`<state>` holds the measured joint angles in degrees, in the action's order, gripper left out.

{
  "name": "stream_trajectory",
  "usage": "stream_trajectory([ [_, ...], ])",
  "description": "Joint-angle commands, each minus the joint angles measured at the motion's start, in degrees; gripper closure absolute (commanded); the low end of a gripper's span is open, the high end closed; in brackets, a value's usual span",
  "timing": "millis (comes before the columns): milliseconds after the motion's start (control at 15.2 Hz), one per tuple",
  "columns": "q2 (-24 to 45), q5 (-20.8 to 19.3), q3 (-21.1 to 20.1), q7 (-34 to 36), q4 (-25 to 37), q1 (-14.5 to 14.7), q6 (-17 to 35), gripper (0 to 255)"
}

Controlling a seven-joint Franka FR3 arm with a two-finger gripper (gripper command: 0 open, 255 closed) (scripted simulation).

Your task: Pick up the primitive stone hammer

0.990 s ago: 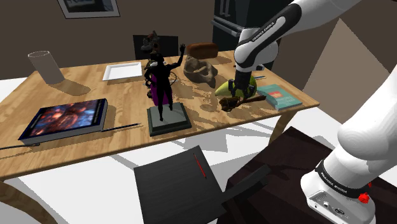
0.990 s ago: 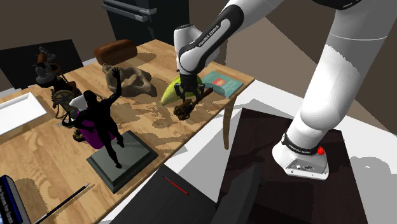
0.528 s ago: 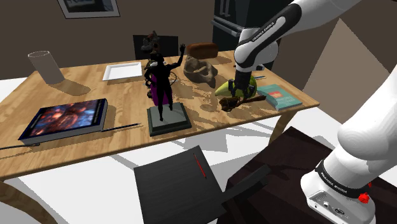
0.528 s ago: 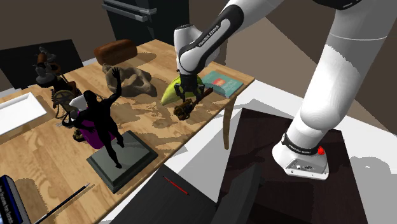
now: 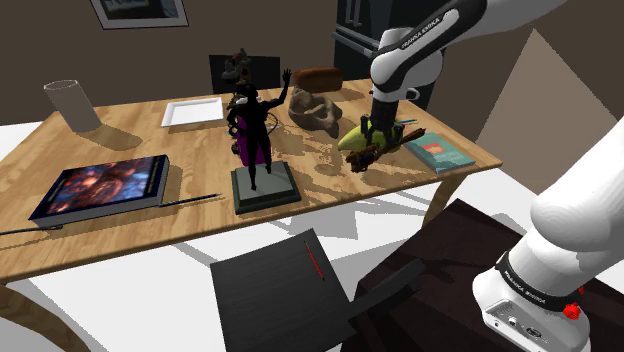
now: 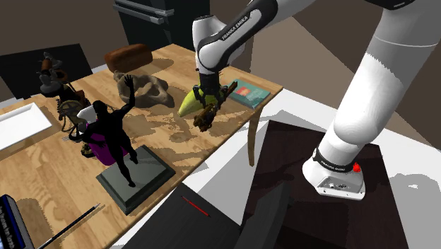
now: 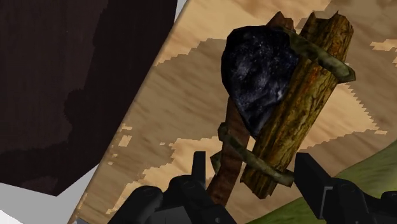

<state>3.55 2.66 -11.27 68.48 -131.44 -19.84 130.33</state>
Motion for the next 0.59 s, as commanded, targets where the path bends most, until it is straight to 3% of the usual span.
stream_trajectory([
  [0, -0.9, 0.2, 0.0, -0.1, 0.6, 0.0, -1.5, 255],
  [528, -3.8, 0.7, 0.0, -0.3, 2.5, -0.1, -6.2, 255],
])
